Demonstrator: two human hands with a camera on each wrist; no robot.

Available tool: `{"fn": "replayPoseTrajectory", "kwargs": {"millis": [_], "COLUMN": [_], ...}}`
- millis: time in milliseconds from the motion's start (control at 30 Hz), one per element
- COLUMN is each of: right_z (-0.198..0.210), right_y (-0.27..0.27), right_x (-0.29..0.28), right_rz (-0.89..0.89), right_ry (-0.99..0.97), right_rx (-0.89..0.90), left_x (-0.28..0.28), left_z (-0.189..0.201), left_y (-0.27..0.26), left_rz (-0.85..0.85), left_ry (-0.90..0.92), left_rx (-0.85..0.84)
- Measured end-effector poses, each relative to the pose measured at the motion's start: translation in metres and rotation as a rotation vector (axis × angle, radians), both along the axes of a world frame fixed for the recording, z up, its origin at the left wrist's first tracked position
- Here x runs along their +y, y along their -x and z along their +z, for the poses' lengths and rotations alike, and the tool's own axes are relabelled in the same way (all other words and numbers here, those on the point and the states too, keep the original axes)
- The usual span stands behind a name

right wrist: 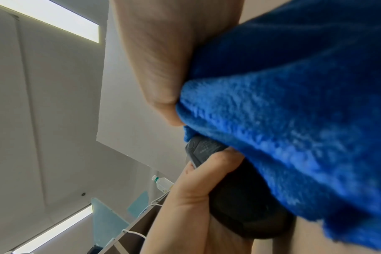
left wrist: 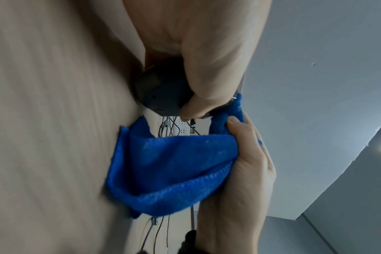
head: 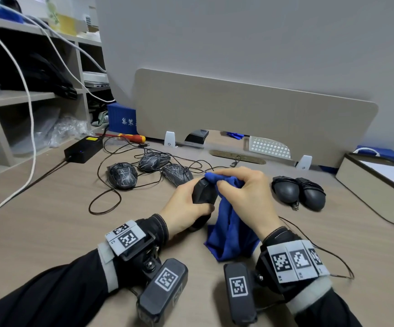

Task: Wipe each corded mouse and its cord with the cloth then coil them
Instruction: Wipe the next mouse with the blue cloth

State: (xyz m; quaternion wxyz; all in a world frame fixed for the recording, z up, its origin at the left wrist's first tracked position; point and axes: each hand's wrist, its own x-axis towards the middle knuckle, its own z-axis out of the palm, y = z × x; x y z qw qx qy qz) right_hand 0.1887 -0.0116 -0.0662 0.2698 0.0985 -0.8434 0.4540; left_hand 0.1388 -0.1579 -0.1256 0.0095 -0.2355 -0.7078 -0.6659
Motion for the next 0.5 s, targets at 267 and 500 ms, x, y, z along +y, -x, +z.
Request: {"fn": "replayPoseTrajectory", "kwargs": {"millis": [267,500], "right_z": [0.004,0.003], "right_y": [-0.006,-0.001], "right_x": [-0.005,0.003], "right_rz": [0.190,-0.043], "right_ry": [0.153,0.224], "right_rx": [-0.132,-0.085], "left_x": [-0.002,-0.002], "left_z": [-0.001,0.001], "left_y": [0.002,-0.001], "left_rz": [0.031,0.000], "left_ry": [-0.046,-0.118], "left_rx": [-0.016,-0.059]}}
